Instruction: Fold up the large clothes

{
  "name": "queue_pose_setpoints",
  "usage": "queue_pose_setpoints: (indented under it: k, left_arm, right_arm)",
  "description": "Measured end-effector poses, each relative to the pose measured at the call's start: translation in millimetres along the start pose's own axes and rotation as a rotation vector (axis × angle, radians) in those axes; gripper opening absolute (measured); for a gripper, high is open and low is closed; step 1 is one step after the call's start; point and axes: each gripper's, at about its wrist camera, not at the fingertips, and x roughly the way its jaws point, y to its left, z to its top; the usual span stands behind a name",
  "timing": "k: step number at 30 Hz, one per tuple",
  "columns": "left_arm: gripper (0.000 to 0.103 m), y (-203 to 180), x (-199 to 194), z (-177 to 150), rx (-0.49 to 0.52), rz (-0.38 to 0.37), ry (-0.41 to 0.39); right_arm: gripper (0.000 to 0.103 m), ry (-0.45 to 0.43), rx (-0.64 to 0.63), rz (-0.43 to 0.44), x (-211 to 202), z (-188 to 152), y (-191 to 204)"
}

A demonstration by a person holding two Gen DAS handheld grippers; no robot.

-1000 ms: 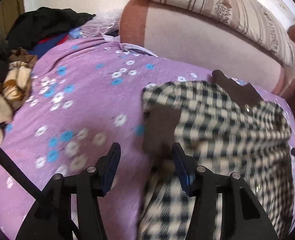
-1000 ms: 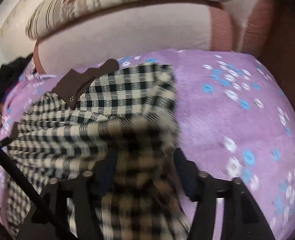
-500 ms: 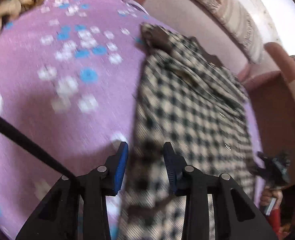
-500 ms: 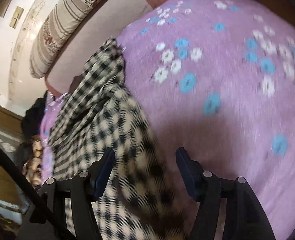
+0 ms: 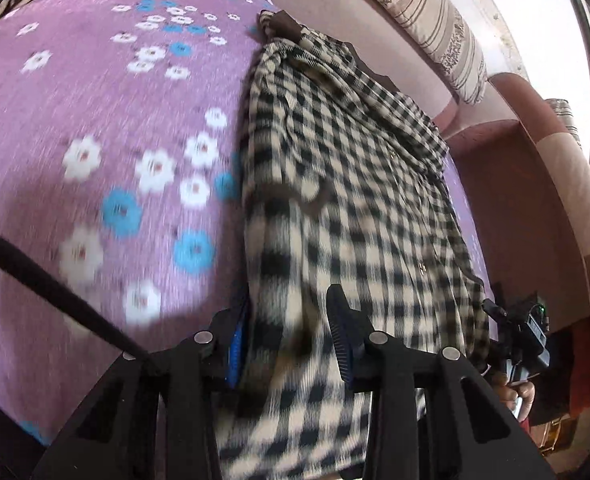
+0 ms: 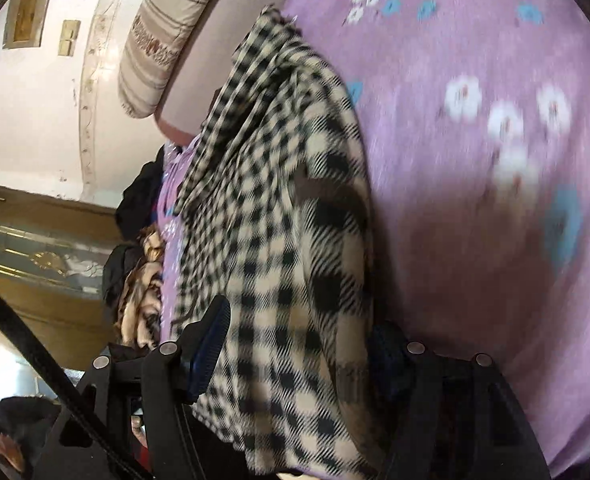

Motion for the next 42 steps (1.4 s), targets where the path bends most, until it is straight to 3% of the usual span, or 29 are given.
queue_pose_setpoints:
  k: [12,15,20,21,22,23,24,25,33,39,42]
  left_arm:
    - [0.040,-12,-9,-33,0.068,0.031,-0.018]
    - [0.040,-16,-9,-34,0.077,0.062,-0.012]
    - [0.037,-23,-8,-39,0.111,0.137,-0.023]
    - [0.034,-25,-8,-39,0.116,0.156,-0.026]
    - [0.013,-25,-8,-40,0.122,0.190,-0.023]
    - [0.006,-24,-8,-39,0.122,0.208,-0.016]
    - [0.006,-21,-12,-37,0.104,0.196,-0.011]
    - [0.006,-17,-18,-35,0.084,0.185,-0.022]
    - [0.006,-28,-68,-40,0.114,0.153,-0.104]
    - [0.006,-22,-69,-63,0.135,0.189,-0.069]
    - [0.006,-22,-70,-59,0.136,0.184,-0.059]
  right_arm:
    - [0.067,-0.034,0.012,-0.005,-10,-49,7]
    - [0.059,-0.029,0.041,0.041,-16,-58,0]
    - [0.059,-0.040,0.060,0.039,-14,-70,0]
    - [0.056,-0.045,0.058,0.027,-12,-71,1]
    - [0.053,-0.052,0.051,0.011,-11,-72,3]
    - [0.040,-0.060,0.041,-0.015,-10,-73,6]
    - [0.022,-0.069,0.030,-0.050,-10,-74,8]
    - [0.013,-0.075,0.029,-0.068,-10,-75,8]
    - [0.008,-0.100,-0.004,-0.022,-36,-86,22]
    - [0.008,-0.041,-0.067,-0.031,-41,-113,36]
    - [0.008,-0.017,-0.091,-0.052,-35,-113,41]
